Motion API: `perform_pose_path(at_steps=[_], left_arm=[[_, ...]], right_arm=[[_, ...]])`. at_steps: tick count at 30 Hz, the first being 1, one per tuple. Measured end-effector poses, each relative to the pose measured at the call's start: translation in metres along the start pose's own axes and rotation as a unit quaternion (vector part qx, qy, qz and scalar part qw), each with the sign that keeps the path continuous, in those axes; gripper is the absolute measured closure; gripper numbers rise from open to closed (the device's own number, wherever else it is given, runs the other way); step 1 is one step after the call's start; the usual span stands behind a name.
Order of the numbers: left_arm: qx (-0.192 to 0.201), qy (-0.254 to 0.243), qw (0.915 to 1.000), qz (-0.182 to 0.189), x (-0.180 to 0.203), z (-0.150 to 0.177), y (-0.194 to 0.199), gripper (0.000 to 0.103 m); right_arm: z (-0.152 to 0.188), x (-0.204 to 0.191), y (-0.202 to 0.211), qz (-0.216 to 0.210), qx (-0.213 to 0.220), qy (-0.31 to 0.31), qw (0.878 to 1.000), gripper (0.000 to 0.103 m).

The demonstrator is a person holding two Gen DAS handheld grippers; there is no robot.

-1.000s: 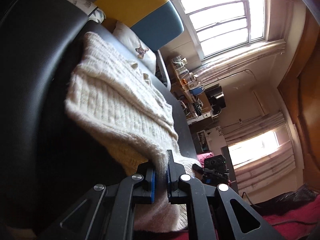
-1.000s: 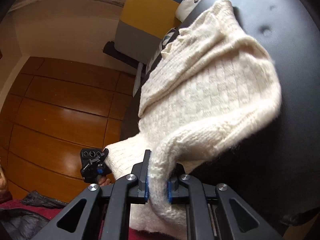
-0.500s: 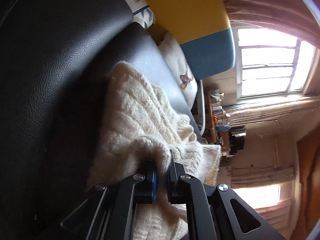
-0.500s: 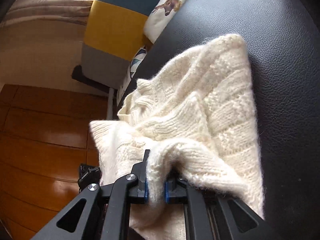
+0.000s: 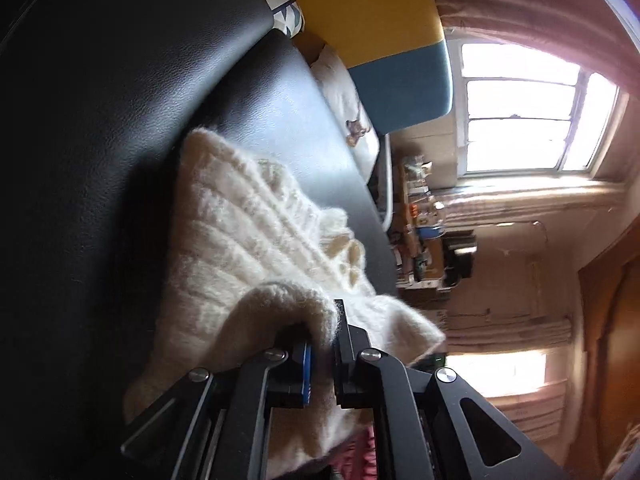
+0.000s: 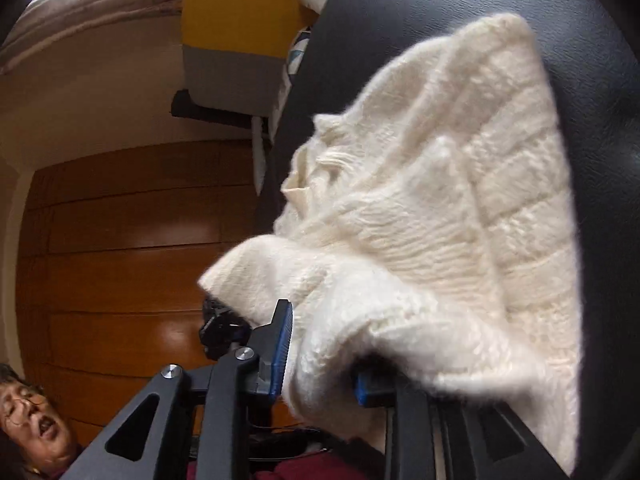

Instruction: Fold clothes

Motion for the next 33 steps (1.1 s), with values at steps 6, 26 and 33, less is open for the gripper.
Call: perform_pose_path(at_steps=[6, 26, 33], left_arm=[[0.051, 0.166, 0.9823, 0.069, -0.031, -0.031, -0.009, 0.094], [0.122, -0.034, 0.9822, -0.139, 0.010, -0.058, 0.056, 0.043], [0.066, -0.203, 0.9479, -0.236, 0.014, -0.009, 0.042, 0.043]], right_arm=[[-0.032, 0.016, 0.019, -0.096, 0.140, -0.095, 0.981, 0.062], [-0.025, -0.038, 0.027, 0.043, 0.199, 0.034, 0.978, 0.055], [0.028, -0.024, 0.000, 0.231, 0.173, 0.173, 0.942, 0.055]])
Point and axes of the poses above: each gripper's, at about its wrist camera, not at the fingertips, and y roughly against the way its jaws point, x to its right, z to its underside, the point moved 5 cm from there along -y, roughly the way its jaws point, and after that the axes turned 5 degrees about -y, right-handed, at the moved point
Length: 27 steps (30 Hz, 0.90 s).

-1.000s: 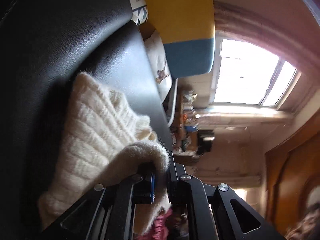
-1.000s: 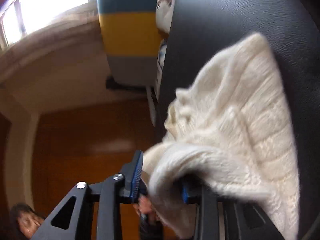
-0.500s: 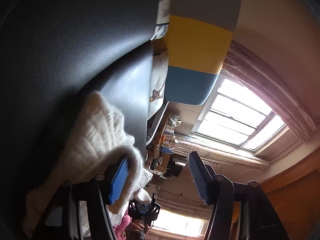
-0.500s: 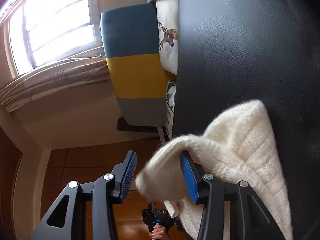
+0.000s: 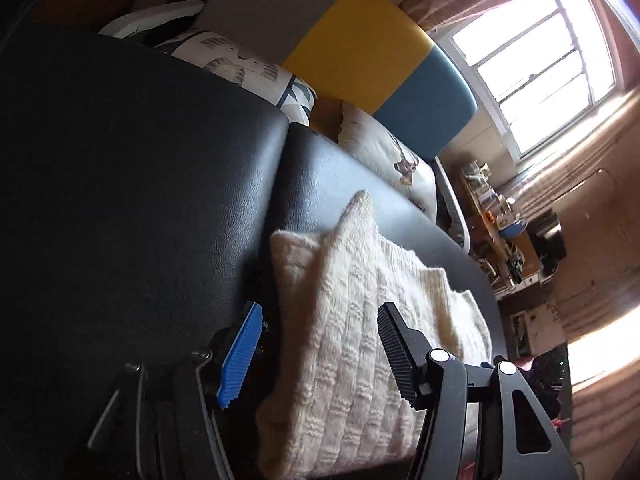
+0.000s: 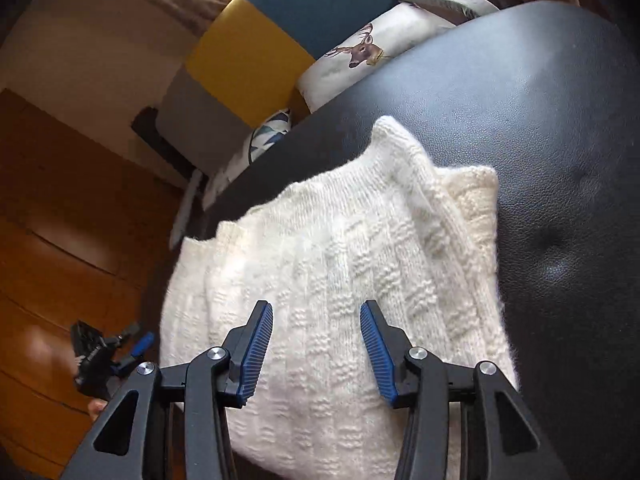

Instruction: Fold clothes

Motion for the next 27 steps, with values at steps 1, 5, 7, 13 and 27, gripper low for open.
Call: perform_pose_path(at_steps=[1, 5, 7, 13, 27], left_arm=[[-0.004, -0.001, 1.0000, -0.002, 0.000, 0.003, -0.004, 0.043], [-0.024, -0.008, 0.9997, 0.007, 0.011, 0.003, -0.025, 0.044], [-0.035, -0.012, 0.9993, 0.005, 0.018, 0.002, -0.033, 0.067], [-0.016, 0.003, 0.9997, -0.018, 0.022, 0.008, -0.011, 0.097], [0.030, -0.089, 0.9950, -0.035, 0.072, -0.017, -0.003, 0.063]], right_arm=[[0.005, 0.000, -0.003, 0.011, 0.000, 0.010, 1.000, 0.055], [0.006, 0.007, -0.008, 0.003, 0.011, -0.003, 1.000, 0.056], [0.005, 0.011, -0.009, -0.014, 0.013, -0.015, 1.000, 0.056], [0.014, 0.009, -0.006, -0.006, -0.005, 0.025, 1.000, 0.064], [0.021, -0.002, -0.006, 0.012, 0.003, 0.045, 0.999, 0.064]])
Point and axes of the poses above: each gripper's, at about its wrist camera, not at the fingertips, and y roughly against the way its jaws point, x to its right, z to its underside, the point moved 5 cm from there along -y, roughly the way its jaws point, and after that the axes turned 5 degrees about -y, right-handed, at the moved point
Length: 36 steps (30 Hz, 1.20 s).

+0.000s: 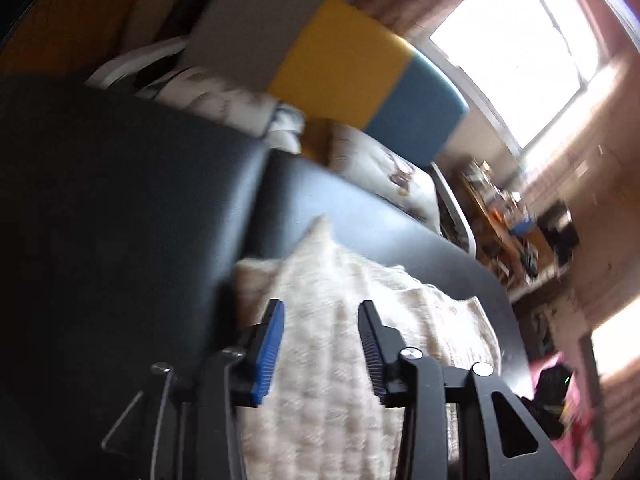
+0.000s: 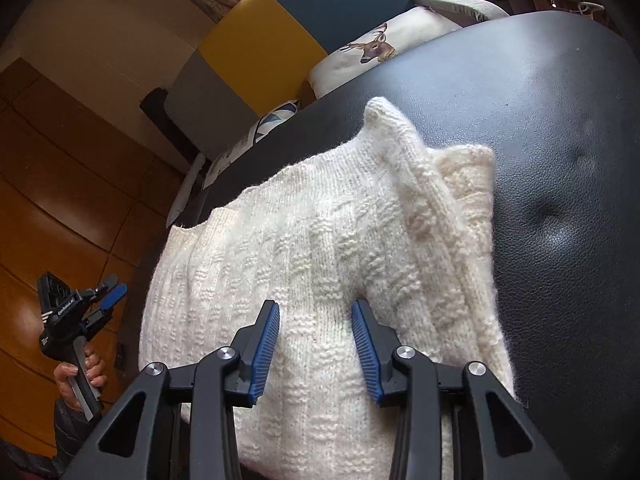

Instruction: Fold clothes

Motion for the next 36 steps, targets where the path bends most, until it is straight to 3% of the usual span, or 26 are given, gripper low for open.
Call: perform_pose_path(at_steps=[3, 6, 12, 13, 14, 15, 17, 18, 20, 22, 24, 26, 29, 36], left_arm=[[-0.038, -0.086, 0.9956, -0.007, 0.034, -0.008, -0.039, 0.063], [-0.084, -0.136, 0.9864, -0.038, 0.044, -0.013, -0.080, 0.063], [-0.156, -0.180, 0.9695, -0.058, 0.045, -0.005, -0.128, 0.061], [-0.165, -0.188, 0.9663, -0.061, 0.045, -0.002, -0.134, 0.063], [-0.164, -0.194, 0.9647, -0.066, 0.045, 0.000, -0.137, 0.072], [-0.155, -0.195, 0.9661, -0.068, 0.046, 0.002, -0.136, 0.086], [-0.136, -0.180, 0.9723, -0.061, 0.046, 0.004, -0.129, 0.096], [-0.121, -0.164, 0.9777, -0.051, 0.044, 0.002, -0.123, 0.097], [-0.084, -0.125, 0.9885, -0.011, 0.047, -0.007, -0.107, 0.097], [-0.042, -0.092, 0.9947, 0.020, 0.052, -0.025, -0.095, 0.097], [-0.011, -0.079, 0.9966, 0.020, 0.055, -0.043, -0.096, 0.097], [-0.018, -0.080, 0.9967, -0.001, 0.052, -0.045, -0.121, 0.097], [-0.069, -0.085, 0.9936, -0.027, 0.037, -0.023, -0.166, 0.096], [-0.069, -0.074, 0.9948, -0.007, 0.032, -0.008, -0.153, 0.095]], right_arm=[[-0.004, -0.016, -0.003, 0.031, -0.002, 0.039, 0.999, 0.058], [-0.009, -0.036, -0.008, 0.065, -0.006, 0.099, 0.993, 0.058], [-0.036, -0.059, -0.038, 0.108, -0.001, 0.183, 0.977, 0.057], [-0.042, -0.062, -0.047, 0.111, 0.000, 0.187, 0.976, 0.057], [-0.048, -0.062, -0.056, 0.115, -0.002, 0.190, 0.975, 0.057], [-0.050, -0.060, -0.068, 0.128, -0.017, 0.190, 0.973, 0.057], [-0.055, -0.055, -0.092, 0.154, -0.045, 0.190, 0.969, 0.057], [-0.055, -0.052, -0.101, 0.164, -0.056, 0.196, 0.965, 0.057], [-0.057, -0.058, -0.107, 0.167, -0.037, 0.224, 0.959, 0.067], [-0.058, -0.061, -0.108, 0.179, -0.027, 0.235, 0.955, 0.087], [-0.064, -0.059, -0.104, 0.207, -0.001, 0.242, 0.948, 0.087], [-0.069, -0.041, -0.107, 0.243, 0.008, 0.233, 0.941, 0.087], [-0.075, -0.022, -0.100, 0.215, 0.029, 0.179, 0.960, 0.087], [-0.068, -0.020, -0.093, 0.208, 0.023, 0.170, 0.963, 0.086]])
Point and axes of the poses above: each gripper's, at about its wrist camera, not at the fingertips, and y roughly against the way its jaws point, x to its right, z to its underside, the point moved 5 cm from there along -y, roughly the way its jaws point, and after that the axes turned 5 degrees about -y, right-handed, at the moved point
